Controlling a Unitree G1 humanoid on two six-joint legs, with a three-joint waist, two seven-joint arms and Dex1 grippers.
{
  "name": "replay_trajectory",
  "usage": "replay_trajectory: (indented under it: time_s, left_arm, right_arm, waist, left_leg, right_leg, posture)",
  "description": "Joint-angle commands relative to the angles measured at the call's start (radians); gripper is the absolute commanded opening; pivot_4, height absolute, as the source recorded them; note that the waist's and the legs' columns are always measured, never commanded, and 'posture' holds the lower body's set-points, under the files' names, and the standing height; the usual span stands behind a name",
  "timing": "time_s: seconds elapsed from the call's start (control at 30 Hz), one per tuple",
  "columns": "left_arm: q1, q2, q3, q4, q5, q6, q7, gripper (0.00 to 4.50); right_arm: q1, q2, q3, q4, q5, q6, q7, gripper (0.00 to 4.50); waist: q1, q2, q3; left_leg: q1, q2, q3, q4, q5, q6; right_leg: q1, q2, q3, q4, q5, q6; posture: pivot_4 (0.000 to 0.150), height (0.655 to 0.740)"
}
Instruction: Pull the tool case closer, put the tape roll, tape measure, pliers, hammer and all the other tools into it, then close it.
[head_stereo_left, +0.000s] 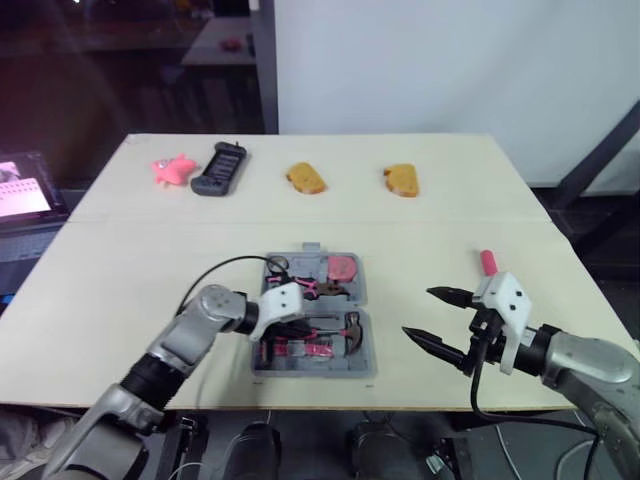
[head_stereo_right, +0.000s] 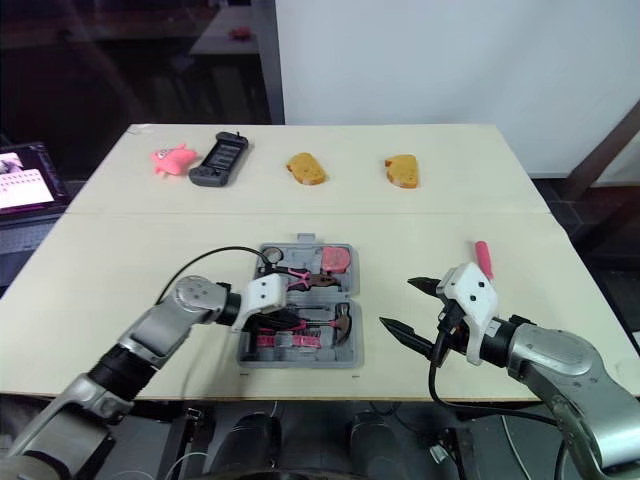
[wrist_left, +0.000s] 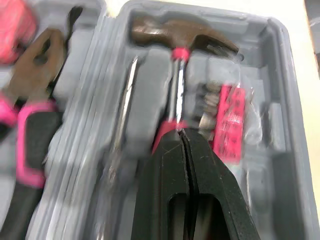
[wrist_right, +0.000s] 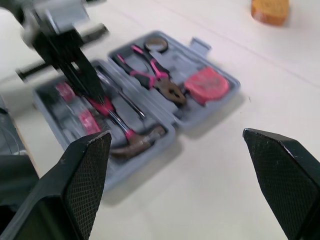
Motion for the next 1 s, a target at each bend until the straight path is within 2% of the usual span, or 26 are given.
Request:
replay_trajectory:
  time_s: [0.03, 0.13, 0.23, 0.27, 0.3, 0.37, 0.53, 0.57, 0.8, 1.0]
  left_arm:
    - [0.030, 0.095, 0.234, -0.173, -0.172, 0.045, -0.044, 0.02]
    - [0.121, 0.192, 0.405, -0.220, -0.261, 0.034, -0.086, 0.02]
    - [0.215, 0.295, 0.578, -0.187, -0.298, 0.017, -0.122, 0.02]
    - [0.230, 0.311, 0.605, -0.177, -0.305, 0.016, -0.121, 0.54]
    - [0.260, 0.346, 0.653, -0.130, -0.314, 0.008, -0.153, 0.80]
    - [0.339, 0.413, 0.748, -0.019, -0.297, -0.048, -0.216, 1.67]
    - [0.501, 0.459, 0.911, 0.217, -0.244, -0.220, -0.238, 4.32]
    - [0.531, 0.457, 0.920, 0.234, -0.232, -0.247, -0.238, 4.42]
    - [0.615, 0.405, 0.941, 0.329, -0.222, -0.348, -0.199, 4.42]
    - [0.618, 0.393, 0.938, 0.326, -0.234, -0.369, -0.182, 4.42]
  right_arm:
    - [-0.010, -0.022, -0.053, 0.022, 0.008, -0.033, 0.038, 4.50]
    - [0.012, -0.032, -0.100, 0.061, 0.009, -0.060, 0.078, 4.50]
    - [0.053, -0.032, -0.173, 0.113, 0.014, -0.087, 0.119, 4.50]
    - [0.062, -0.032, -0.186, 0.124, 0.014, -0.094, 0.129, 4.50]
    - [0.083, -0.033, -0.211, 0.144, 0.011, -0.105, 0.146, 4.50]
    - [0.128, -0.033, -0.272, 0.193, 0.011, -0.132, 0.188, 4.50]
    - [0.229, -0.040, -0.405, 0.338, -0.005, -0.208, 0.294, 4.50]
    - [0.234, -0.042, -0.415, 0.364, -0.011, -0.221, 0.302, 4.50]
    - [0.228, -0.054, -0.420, 0.482, -0.051, -0.281, 0.338, 4.50]
    - [0.213, -0.060, -0.398, 0.483, -0.061, -0.281, 0.337, 4.50]
  waist:
    - [0.000, 0.001, 0.003]
    - [0.002, 0.002, 0.008]
    - [0.001, 0.002, 0.013]
    - [0.002, 0.001, 0.015]
    - [0.004, 0.001, 0.017]
    - [0.003, 0.001, 0.021]
    - [-0.002, -0.001, 0.028]
    - [-0.002, -0.001, 0.028]
    - [-0.002, -0.004, 0.031]
    - [-0.001, -0.005, 0.031]
  left_leg:
    - [-0.006, 0.000, 0.000, 0.001, 0.000, 0.000]
    - [-0.009, 0.000, -0.001, 0.001, 0.000, 0.000]
    - [-0.009, -0.001, -0.001, -0.001, -0.001, 0.001]
    - [-0.009, -0.001, -0.001, -0.002, -0.001, 0.001]
    - [-0.009, -0.001, -0.001, -0.002, -0.001, 0.001]
    - [-0.009, -0.001, -0.001, -0.001, -0.001, 0.001]
    - [-0.008, -0.001, 0.002, -0.002, -0.001, 0.001]
    - [-0.007, -0.001, 0.003, -0.001, -0.001, 0.001]
    - [-0.005, 0.001, 0.005, -0.001, -0.001, 0.000]
    - [-0.006, 0.001, 0.005, -0.004, -0.001, 0.000]
  right_leg:
    - [-0.005, 0.000, -0.001, 0.000, 0.002, 0.003]
    - [-0.007, -0.001, -0.003, 0.000, 0.002, 0.005]
    - [-0.007, -0.002, -0.003, -0.001, 0.000, 0.006]
    - [-0.008, -0.002, -0.003, -0.001, -0.001, 0.005]
    - [-0.008, -0.002, -0.004, -0.001, -0.001, 0.005]
    - [-0.008, -0.002, -0.004, -0.001, -0.002, 0.002]
    - [-0.008, -0.004, -0.003, -0.001, -0.005, -0.002]
    - [-0.008, -0.004, -0.002, -0.001, -0.005, -0.002]
    - [-0.008, -0.005, 0.000, -0.001, -0.003, -0.004]
    - [-0.009, -0.004, 0.000, -0.001, -0.003, -0.004]
  posture:
    - [0.150, 0.7400]
    - [0.150, 0.7400]
    - [0.150, 0.7400]
    - [0.150, 0.7400]
    - [0.150, 0.7400]
    - [0.150, 0.7400]
    - [0.150, 0.7400]
    - [0.150, 0.7400]
    - [0.150, 0.7400]
    - [0.150, 0.7400]
